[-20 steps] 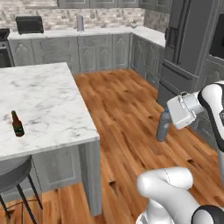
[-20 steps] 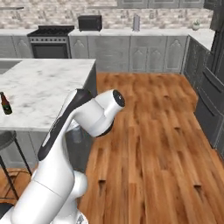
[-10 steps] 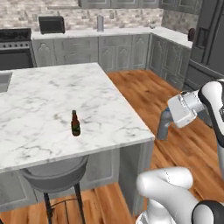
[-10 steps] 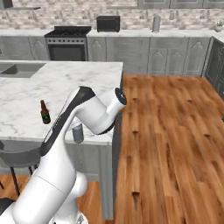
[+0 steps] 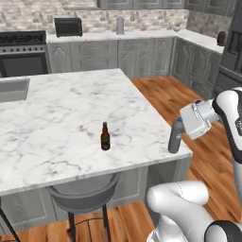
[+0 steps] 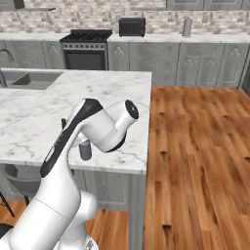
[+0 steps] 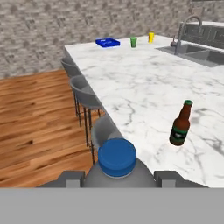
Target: Place the drinks on the dining counter in a tight cluster.
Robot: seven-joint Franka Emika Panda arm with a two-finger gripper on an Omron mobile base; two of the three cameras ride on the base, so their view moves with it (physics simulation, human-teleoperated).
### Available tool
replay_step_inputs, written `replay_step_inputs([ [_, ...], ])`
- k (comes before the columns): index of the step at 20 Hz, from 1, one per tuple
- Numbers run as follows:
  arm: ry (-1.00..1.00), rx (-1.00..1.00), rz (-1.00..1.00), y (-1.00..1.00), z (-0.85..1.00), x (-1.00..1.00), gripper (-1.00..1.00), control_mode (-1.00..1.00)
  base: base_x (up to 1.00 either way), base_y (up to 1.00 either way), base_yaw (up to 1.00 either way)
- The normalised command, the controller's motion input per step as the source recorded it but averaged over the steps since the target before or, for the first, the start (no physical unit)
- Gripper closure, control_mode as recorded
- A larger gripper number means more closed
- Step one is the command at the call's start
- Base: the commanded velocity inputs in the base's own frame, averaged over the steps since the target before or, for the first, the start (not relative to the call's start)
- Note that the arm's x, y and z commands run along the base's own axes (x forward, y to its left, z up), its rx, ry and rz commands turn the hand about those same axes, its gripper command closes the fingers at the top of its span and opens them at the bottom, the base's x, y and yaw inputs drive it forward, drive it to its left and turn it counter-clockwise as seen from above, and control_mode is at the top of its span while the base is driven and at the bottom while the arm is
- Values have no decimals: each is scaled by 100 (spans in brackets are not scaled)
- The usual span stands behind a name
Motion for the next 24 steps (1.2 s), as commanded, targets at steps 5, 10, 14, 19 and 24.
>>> replay_step_inputs([
  [5, 0, 0, 0, 0, 0, 0, 100, 100, 51, 14, 0],
  [10, 0, 0, 0, 0, 0, 0, 100, 100, 37, 2, 1],
  [14, 0, 0, 0, 0, 0, 0, 100, 100, 41, 9, 1],
  [19, 0, 0, 0, 0, 0, 0, 100, 100, -14, 38, 27],
  [24, 0, 0, 0, 0, 0, 0, 100, 100, 10, 27, 26],
])
